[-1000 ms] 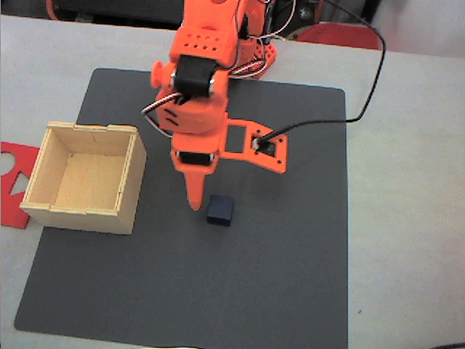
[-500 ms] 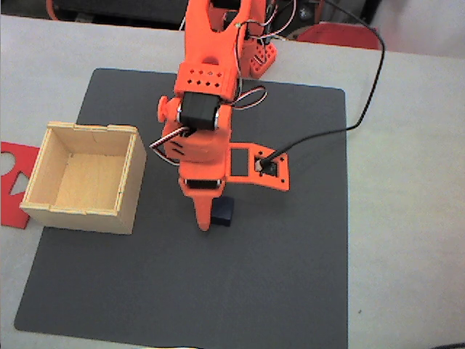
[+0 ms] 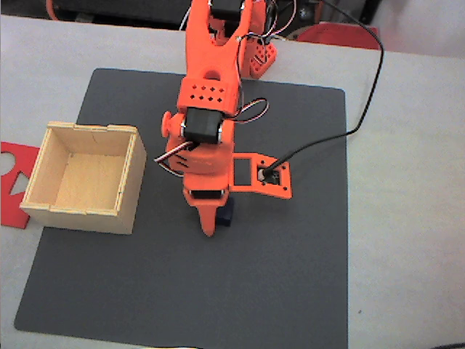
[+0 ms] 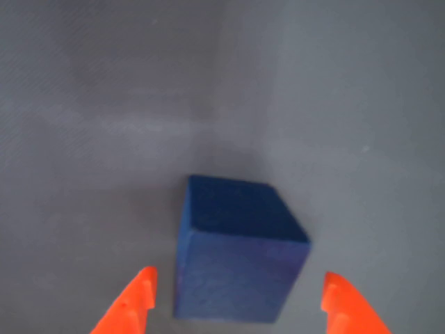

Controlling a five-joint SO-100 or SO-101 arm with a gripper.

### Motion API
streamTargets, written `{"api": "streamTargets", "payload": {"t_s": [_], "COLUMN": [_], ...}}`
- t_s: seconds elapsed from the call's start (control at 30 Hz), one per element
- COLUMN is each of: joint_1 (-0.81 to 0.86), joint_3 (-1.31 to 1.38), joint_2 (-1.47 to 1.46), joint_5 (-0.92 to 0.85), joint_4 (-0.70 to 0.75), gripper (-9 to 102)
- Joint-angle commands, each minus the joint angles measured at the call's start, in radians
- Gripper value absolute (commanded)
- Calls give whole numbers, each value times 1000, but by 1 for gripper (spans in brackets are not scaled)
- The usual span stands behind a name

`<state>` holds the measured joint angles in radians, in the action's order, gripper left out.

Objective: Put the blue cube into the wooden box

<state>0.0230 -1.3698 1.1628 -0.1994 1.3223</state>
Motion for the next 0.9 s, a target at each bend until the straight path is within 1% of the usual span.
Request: {"api": "streamTargets", "payload": {"t_s": [0.0, 0.27, 0.37, 0.43, 0.6, 0.7, 0.77, 0.87], "joint_1": [-9, -44, -55, -61, -63, -57, -51, -20], "joint_3": [51, 77, 77, 77, 83, 94, 133, 267], "joint_2": [0, -34, -52, -63, -74, -72, -72, -61], "joint_5": [-3, -3, -3, -3, 2, 0, 5, 8], "joint_4": [0, -8, -18, -25, -29, -18, 29, 163], "gripper": [29, 28, 25, 20, 1, 0, 0, 0]}}
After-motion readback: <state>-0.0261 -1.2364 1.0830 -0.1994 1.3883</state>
